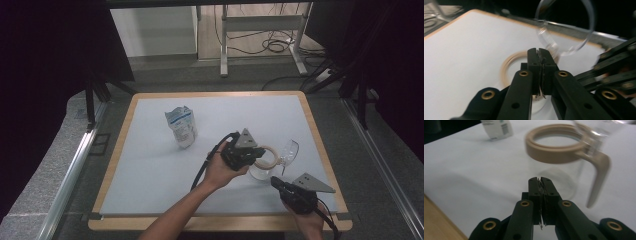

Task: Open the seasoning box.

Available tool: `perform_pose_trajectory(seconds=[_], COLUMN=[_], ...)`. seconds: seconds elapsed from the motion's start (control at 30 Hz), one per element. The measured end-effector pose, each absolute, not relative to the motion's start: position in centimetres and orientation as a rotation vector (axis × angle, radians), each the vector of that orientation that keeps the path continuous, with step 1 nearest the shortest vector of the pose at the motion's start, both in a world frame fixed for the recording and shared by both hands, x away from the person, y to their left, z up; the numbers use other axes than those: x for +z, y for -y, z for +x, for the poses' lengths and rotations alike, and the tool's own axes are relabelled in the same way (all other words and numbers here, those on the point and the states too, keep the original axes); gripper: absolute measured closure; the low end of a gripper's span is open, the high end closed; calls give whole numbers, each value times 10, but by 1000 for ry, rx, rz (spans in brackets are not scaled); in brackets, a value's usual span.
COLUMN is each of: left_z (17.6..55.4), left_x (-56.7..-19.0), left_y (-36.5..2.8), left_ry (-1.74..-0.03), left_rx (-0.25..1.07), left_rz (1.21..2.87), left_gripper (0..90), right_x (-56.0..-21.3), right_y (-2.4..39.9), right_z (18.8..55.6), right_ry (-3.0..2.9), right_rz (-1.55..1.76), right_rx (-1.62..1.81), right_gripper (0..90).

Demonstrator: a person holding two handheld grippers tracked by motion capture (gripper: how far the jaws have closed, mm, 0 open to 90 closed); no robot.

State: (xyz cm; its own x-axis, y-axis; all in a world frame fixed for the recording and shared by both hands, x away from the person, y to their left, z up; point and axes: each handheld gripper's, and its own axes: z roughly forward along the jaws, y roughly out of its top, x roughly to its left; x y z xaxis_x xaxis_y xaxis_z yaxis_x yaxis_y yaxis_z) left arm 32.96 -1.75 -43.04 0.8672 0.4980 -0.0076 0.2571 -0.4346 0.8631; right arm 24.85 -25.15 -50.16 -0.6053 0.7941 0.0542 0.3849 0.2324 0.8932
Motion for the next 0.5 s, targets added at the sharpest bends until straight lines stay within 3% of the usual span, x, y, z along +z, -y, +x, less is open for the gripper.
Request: perform_pose_trajectory(seconds=[0.07, 0.33, 0.5], left_z=[329, 318, 303], left_x=[-435, -457, -469], left_y=[2, -54, -89], left_ry=[-571, -699, -738], left_rx=[305, 304, 322], left_rz=[2035, 1974, 1936], left_gripper=[836, 416, 336], right_x=[-500, -502, -509], right_y=[244, 209, 191], right_z=[245, 238, 238], right_ry=[-2109, -2179, -2189], right_rz=[1047, 930, 907], right_rx=[1344, 1369, 1376], right_gripper=[826, 579, 442])
